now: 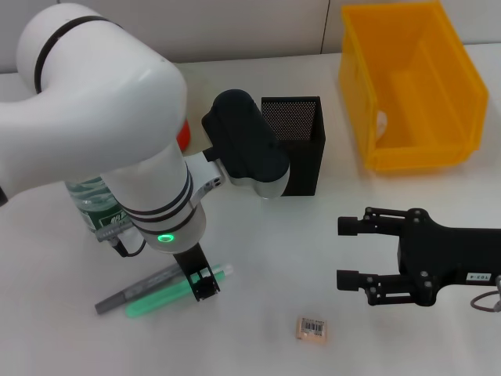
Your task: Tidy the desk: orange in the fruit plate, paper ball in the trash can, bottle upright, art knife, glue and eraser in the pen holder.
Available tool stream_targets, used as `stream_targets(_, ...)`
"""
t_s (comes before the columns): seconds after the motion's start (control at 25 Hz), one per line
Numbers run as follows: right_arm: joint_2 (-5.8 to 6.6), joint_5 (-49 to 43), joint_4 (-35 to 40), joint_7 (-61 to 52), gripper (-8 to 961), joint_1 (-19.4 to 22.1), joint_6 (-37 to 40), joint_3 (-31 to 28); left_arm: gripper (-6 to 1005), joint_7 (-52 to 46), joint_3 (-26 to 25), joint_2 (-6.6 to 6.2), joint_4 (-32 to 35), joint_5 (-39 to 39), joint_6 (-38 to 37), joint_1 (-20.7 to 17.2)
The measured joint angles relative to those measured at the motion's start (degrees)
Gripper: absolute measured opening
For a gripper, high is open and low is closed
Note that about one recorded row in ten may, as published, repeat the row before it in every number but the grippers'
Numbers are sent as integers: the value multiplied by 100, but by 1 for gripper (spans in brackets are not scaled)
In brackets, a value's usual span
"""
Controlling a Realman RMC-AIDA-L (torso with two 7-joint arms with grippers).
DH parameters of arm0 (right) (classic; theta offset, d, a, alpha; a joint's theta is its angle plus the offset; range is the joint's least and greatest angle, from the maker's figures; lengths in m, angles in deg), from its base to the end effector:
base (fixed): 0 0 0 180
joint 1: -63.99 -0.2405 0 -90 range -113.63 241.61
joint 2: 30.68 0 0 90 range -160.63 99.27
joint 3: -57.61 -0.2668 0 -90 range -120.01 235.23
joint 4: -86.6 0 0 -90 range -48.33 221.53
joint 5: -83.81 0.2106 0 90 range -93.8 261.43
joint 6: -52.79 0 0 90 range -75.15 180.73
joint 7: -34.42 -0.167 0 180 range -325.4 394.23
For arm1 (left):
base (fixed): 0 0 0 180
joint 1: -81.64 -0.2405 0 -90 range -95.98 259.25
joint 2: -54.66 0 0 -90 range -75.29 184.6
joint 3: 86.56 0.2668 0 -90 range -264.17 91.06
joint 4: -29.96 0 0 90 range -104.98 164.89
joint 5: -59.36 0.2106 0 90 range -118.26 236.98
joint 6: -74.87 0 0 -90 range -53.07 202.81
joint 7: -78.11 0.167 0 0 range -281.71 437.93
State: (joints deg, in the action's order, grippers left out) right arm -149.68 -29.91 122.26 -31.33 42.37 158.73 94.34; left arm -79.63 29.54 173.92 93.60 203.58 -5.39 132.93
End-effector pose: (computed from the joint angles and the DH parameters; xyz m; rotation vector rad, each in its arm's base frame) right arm 0.2795 0.2655 -0.0184 -2.8083 0.4561 0.9386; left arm -0.1461 0.3368 -0.1350 -2.7420 -0.3893 0.9764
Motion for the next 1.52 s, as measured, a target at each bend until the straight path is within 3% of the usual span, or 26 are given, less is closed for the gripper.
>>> stream_targets(0.8,0,14,-6,-9,763,-44,-31,0,195,-5,30,0,-102,0,54,-15)
stream_targets(1.52,4,44,-4,-17,763,0,-30,-61,196,-50,40,0,-26,-5,34,-37)
